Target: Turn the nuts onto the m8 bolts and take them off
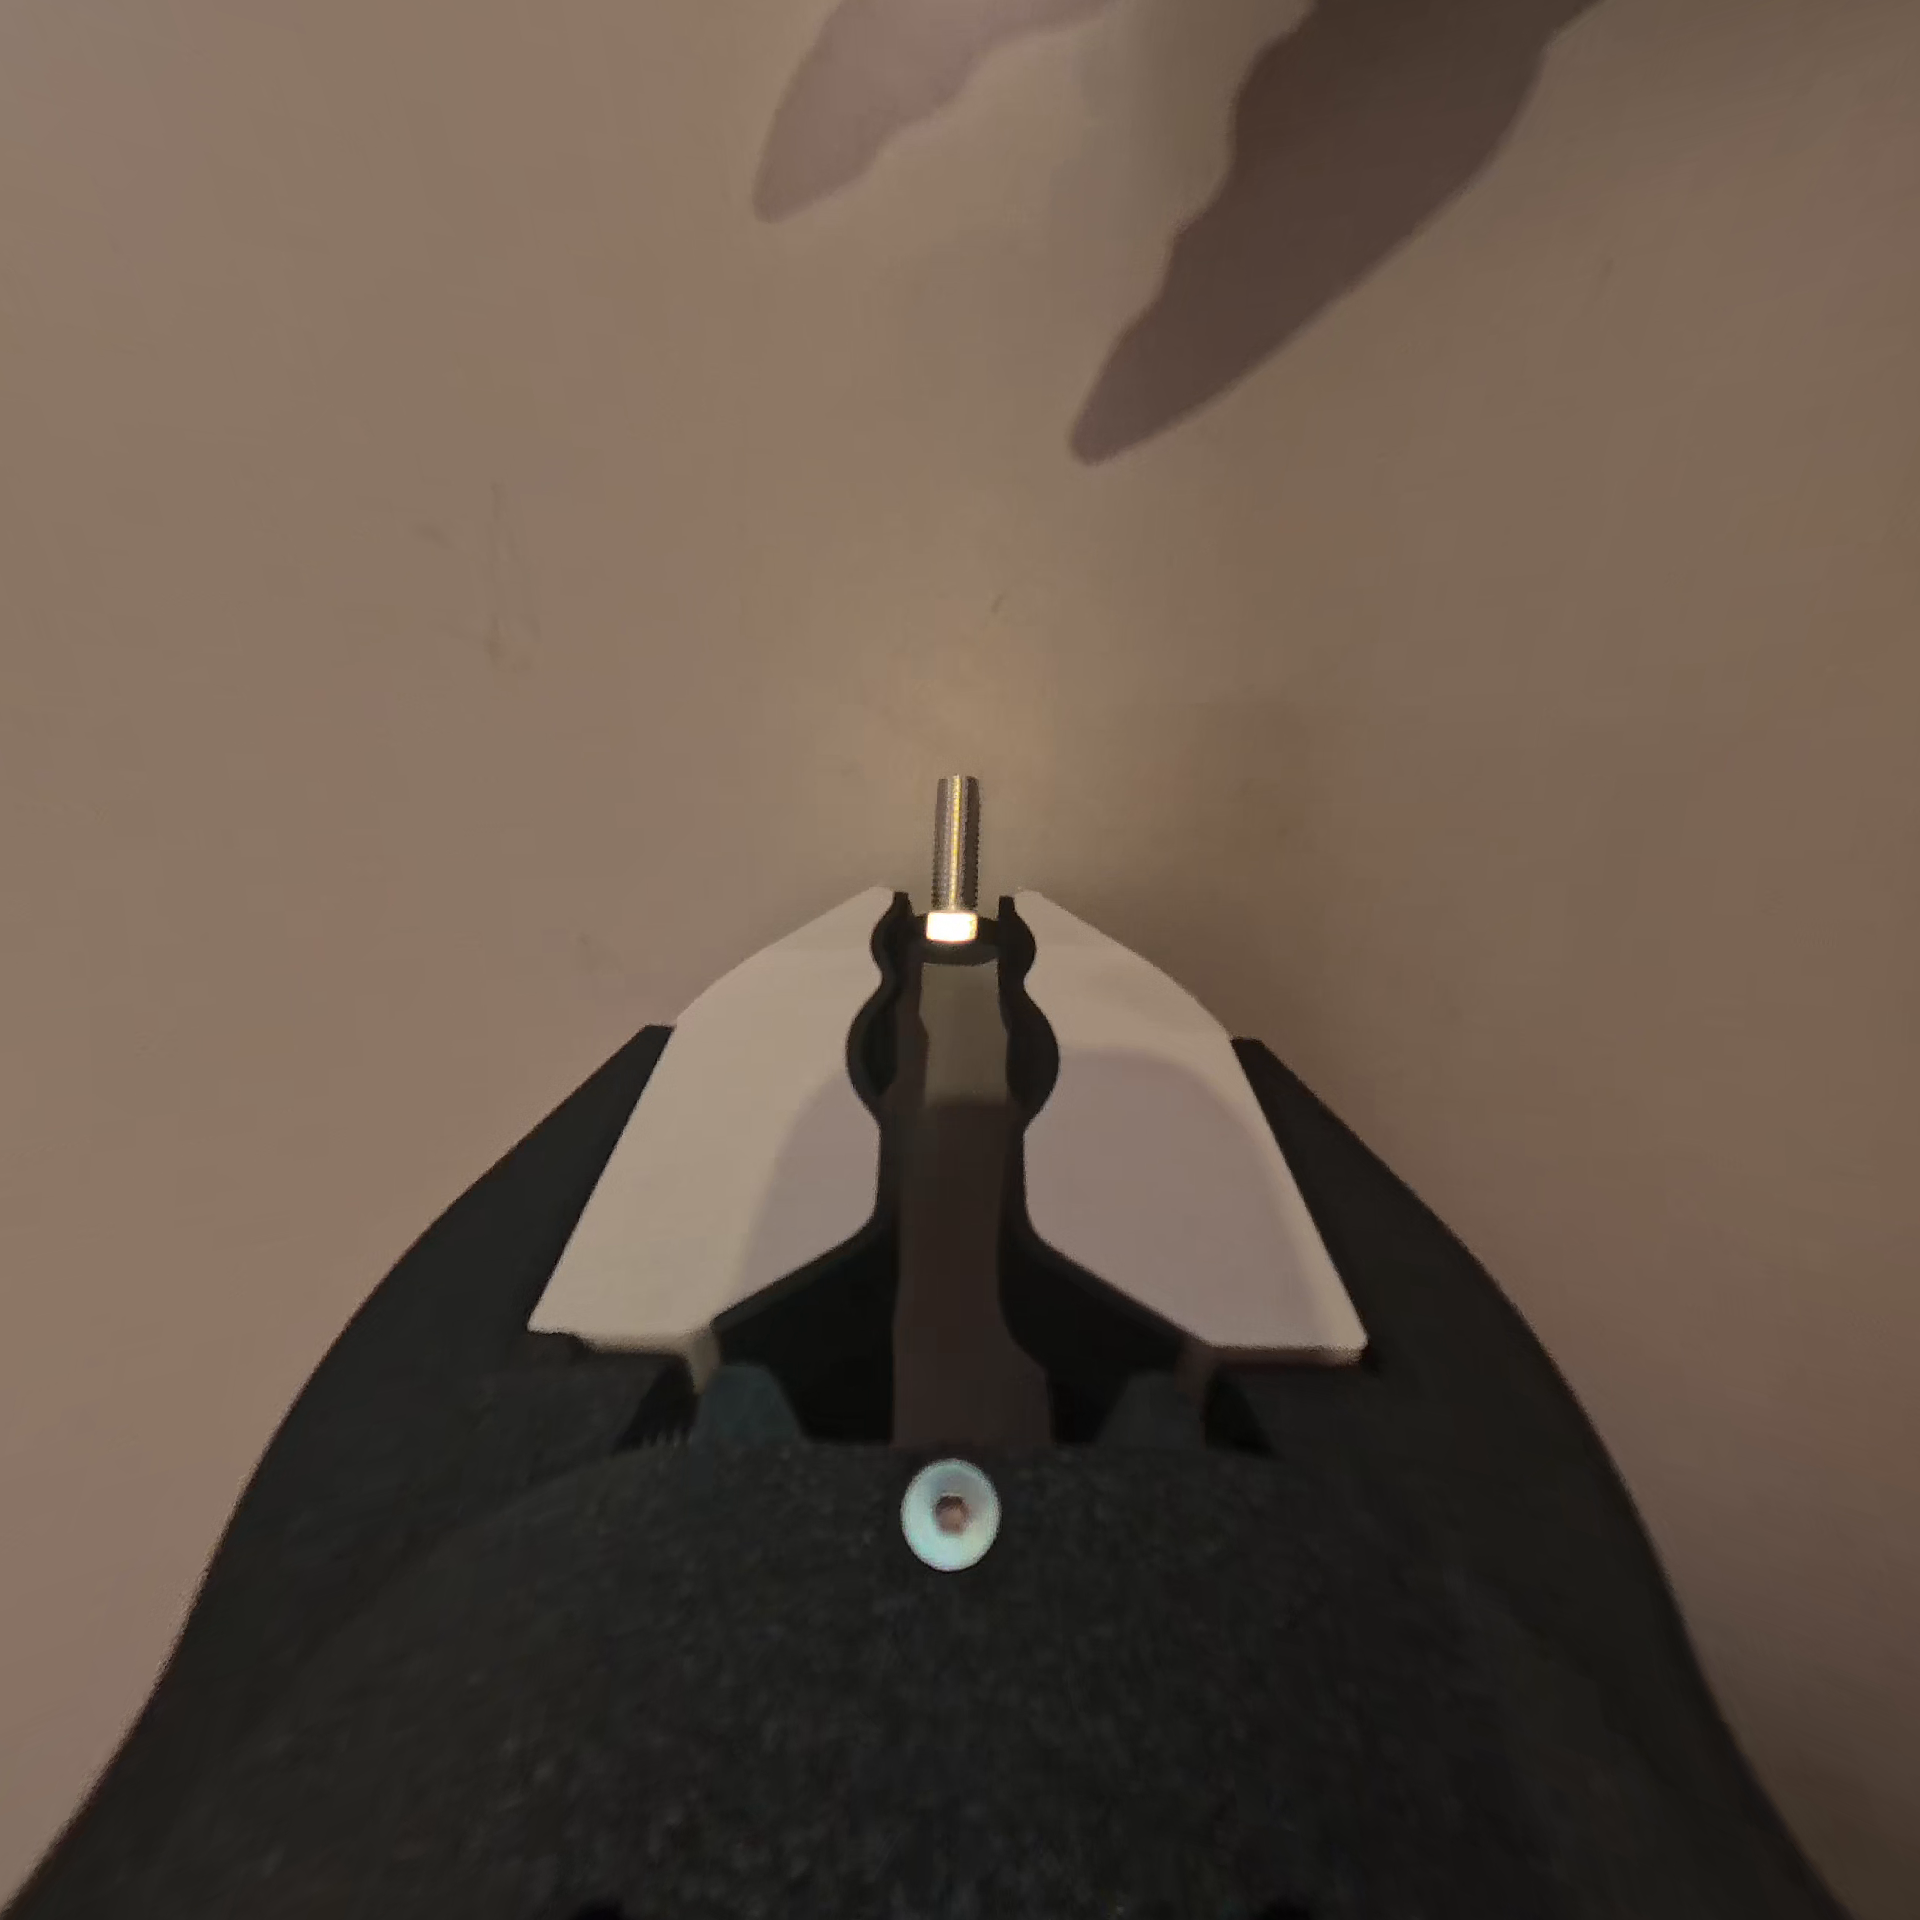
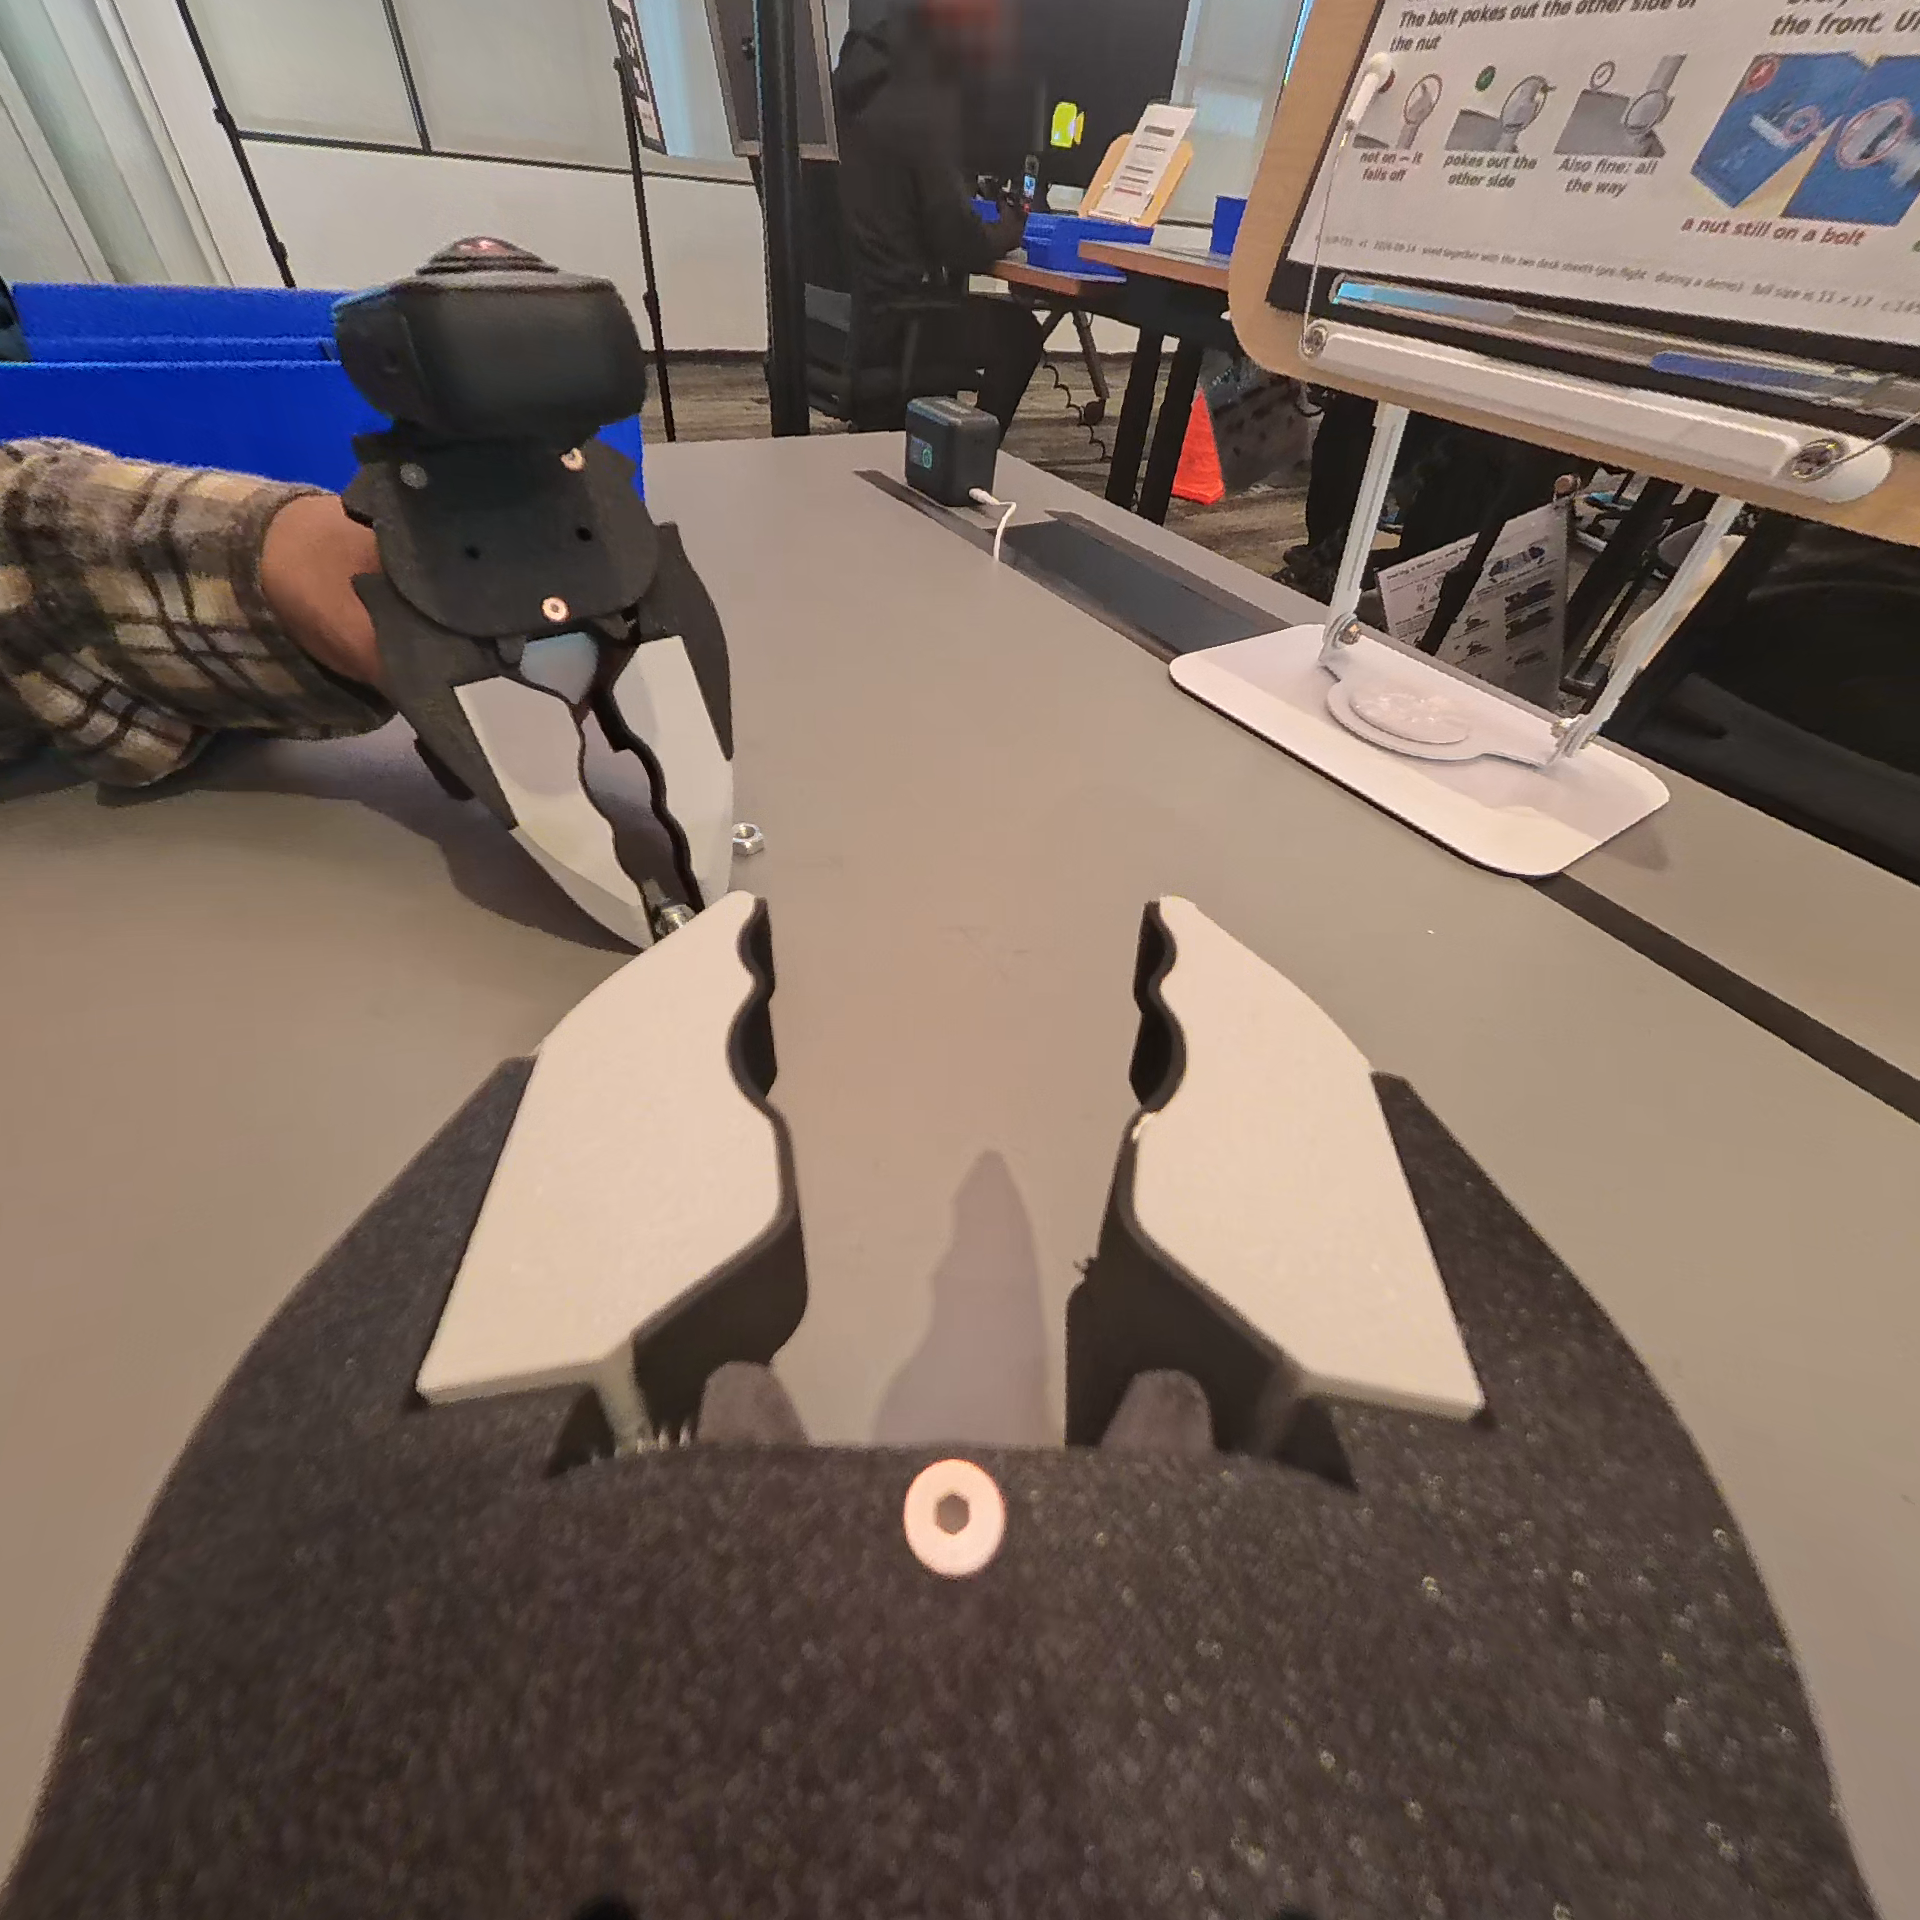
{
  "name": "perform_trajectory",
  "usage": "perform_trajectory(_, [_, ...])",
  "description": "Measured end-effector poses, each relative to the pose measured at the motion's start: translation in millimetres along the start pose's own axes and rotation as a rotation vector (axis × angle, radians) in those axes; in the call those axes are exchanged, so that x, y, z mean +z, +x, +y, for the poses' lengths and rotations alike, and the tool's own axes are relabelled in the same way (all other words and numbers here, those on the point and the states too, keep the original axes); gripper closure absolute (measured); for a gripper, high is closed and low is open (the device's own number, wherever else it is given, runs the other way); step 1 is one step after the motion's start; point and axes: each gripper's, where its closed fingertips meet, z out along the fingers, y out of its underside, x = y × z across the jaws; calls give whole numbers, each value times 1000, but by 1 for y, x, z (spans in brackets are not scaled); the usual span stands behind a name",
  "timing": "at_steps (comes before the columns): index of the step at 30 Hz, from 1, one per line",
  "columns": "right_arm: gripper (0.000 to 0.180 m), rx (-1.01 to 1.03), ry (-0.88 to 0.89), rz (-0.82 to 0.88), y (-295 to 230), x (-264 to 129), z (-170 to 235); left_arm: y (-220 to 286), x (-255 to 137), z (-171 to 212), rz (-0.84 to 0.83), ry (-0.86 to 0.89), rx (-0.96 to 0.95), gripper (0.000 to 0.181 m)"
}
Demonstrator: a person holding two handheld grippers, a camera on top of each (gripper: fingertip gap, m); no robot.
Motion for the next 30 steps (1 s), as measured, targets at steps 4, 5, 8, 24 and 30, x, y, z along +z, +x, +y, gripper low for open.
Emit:
perform_trajectory(4, [115,28,16,-15,-1,0,-1,-10,-6,-8,-72,61,-27,165])
perform_trajectory(5, [116,45,29,-24,-1,0,-2,-13,-12,-17,-79,129,-57,165])
perform_trajectory(8, [121,132,126,-98,-8,-1,-14,-17,-47,-59,-46,466,-184,165])
perform_trajectory(24, [164,173,350,-482,-73,36,-95,18,-122,-122,282,1151,-322,166])
perform_trajectory(30, [172,117,305,-510,-82,44,-96,19,-124,-118,297,1147,-323,166])
